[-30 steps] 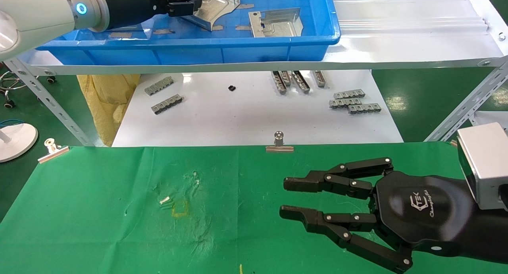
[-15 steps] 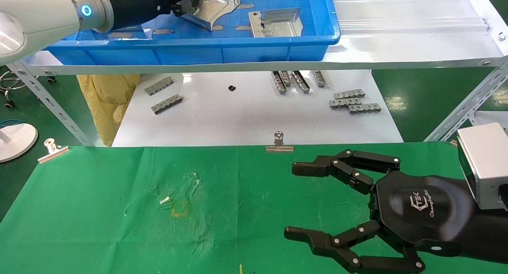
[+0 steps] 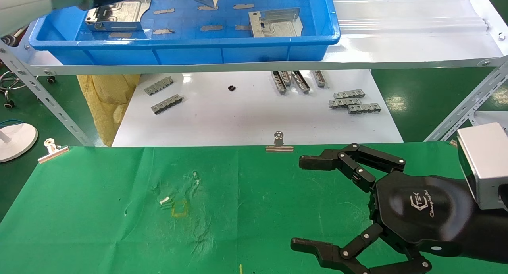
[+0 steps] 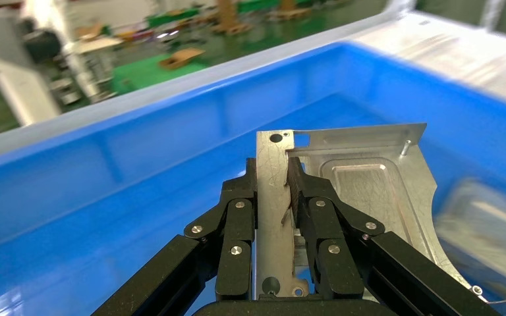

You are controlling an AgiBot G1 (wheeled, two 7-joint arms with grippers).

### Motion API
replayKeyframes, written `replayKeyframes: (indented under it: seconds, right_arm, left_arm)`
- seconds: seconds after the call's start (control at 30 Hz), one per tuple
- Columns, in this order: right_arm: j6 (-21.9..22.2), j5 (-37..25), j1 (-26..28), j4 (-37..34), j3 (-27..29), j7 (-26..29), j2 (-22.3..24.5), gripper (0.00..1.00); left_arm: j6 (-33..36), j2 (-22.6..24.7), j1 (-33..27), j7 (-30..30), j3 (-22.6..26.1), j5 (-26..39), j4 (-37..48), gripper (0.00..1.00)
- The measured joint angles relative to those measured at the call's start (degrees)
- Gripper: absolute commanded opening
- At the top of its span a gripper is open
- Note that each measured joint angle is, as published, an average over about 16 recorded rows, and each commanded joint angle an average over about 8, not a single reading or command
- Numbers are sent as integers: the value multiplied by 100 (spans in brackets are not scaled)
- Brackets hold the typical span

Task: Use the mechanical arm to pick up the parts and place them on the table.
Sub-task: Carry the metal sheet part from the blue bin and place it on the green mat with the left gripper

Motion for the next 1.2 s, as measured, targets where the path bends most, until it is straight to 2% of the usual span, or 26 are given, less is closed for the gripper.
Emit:
replayKeyframes:
  seconds: [0.43, 0.63, 0.93, 1.2]
  right_arm:
    - [0, 1, 0, 0, -1, 0, 0, 100]
    - [0, 1, 0, 0, -1, -1, 0, 100]
    - [1, 1, 0, 0, -2, -1, 1, 100]
    - [1, 2, 1, 0, -2, -1, 1, 100]
  left_arm:
    - [2767, -804, 204, 626, -217, -458, -304, 0]
    - [3640, -1233, 533, 905, -140, -595, -646, 0]
    - [3852, -1891, 1507, 1576, 264, -756, -1553, 0]
    - [3690, -2081, 2253, 2768, 673, -605, -1750, 0]
